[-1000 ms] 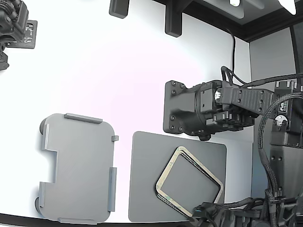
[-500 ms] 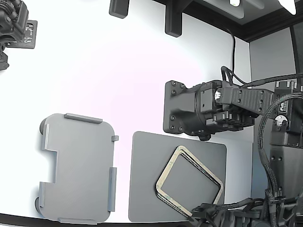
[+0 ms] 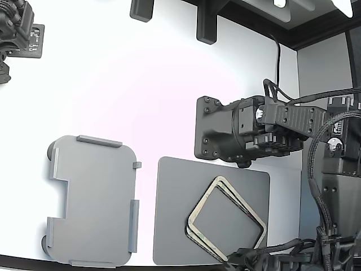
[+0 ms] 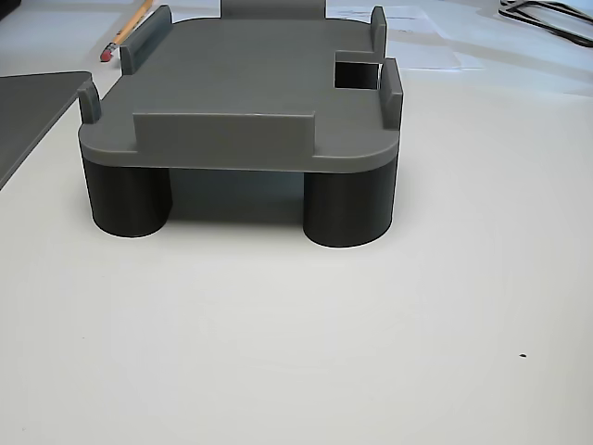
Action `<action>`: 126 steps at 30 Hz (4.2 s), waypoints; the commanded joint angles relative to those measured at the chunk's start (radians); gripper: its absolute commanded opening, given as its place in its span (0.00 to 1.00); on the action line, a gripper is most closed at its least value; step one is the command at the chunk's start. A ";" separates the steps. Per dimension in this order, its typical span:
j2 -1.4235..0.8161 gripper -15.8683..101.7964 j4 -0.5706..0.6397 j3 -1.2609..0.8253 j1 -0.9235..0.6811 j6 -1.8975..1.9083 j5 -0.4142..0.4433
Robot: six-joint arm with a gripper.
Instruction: Move top rectangular frame to the holder.
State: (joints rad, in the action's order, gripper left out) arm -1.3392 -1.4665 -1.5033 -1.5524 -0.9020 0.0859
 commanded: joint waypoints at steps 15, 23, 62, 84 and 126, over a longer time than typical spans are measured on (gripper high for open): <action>-0.011 0.04 -0.187 0.325 0.018 0.558 0.215; -0.072 0.04 -0.189 0.299 0.060 0.891 0.454; -0.206 0.03 -0.190 0.411 0.500 1.717 0.824; -0.451 0.03 -0.164 0.035 0.818 3.022 0.571; -0.290 0.03 0.038 -0.084 0.982 3.062 0.121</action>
State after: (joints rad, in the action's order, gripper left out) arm -1.6015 -1.4266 -1.6245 -0.5890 2.1522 0.2148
